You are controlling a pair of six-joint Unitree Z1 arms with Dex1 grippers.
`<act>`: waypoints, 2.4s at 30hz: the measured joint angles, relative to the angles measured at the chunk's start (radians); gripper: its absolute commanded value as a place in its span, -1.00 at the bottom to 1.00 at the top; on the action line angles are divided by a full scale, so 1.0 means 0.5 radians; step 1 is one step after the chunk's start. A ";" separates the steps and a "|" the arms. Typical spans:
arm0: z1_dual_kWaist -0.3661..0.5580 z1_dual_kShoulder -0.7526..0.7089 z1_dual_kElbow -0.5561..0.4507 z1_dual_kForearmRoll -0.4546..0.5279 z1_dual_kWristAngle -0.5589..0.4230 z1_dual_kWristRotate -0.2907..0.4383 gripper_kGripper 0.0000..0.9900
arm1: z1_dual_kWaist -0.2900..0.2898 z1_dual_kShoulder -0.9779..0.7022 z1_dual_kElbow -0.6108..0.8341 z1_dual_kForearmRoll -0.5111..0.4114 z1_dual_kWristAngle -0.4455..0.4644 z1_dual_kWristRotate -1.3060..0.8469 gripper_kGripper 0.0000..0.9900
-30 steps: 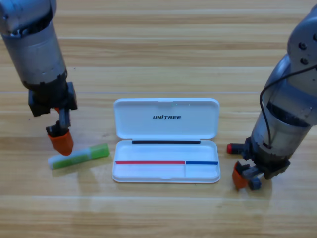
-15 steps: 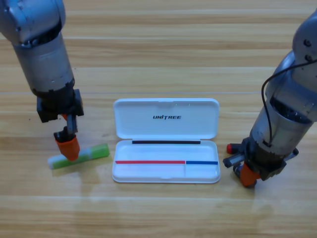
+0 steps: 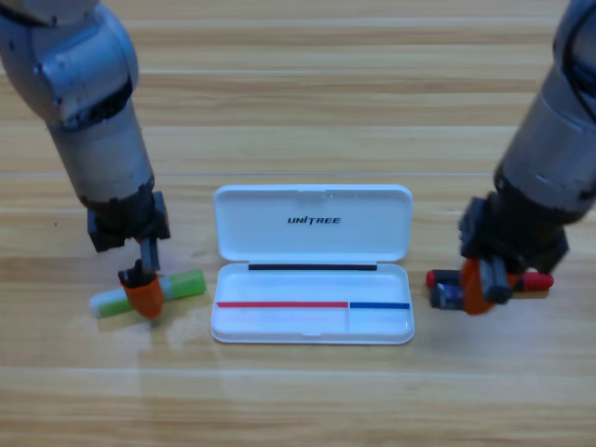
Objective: Clean up eraser and pencils
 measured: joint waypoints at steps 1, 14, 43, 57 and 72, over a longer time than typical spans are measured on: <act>0.000 0.001 0.018 -0.020 0.000 0.006 0.99 | 0.005 0.005 -0.034 0.008 0.005 -0.018 -1.00; 0.002 0.020 0.194 -0.203 0.000 0.016 0.25 | 0.045 0.412 -0.392 0.023 0.006 -0.182 -1.00; 0.003 -0.368 -0.409 0.490 0.061 0.083 -1.00 | 0.048 0.589 -0.469 0.023 0.012 -0.173 0.66; -0.136 -0.349 -0.541 0.498 0.055 0.110 -1.00 | -0.004 -0.095 0.008 0.088 0.009 -0.064 1.00; -0.506 0.176 -0.802 0.495 0.018 0.078 -1.00 | -0.391 0.223 -0.010 -0.068 -0.151 -0.605 0.88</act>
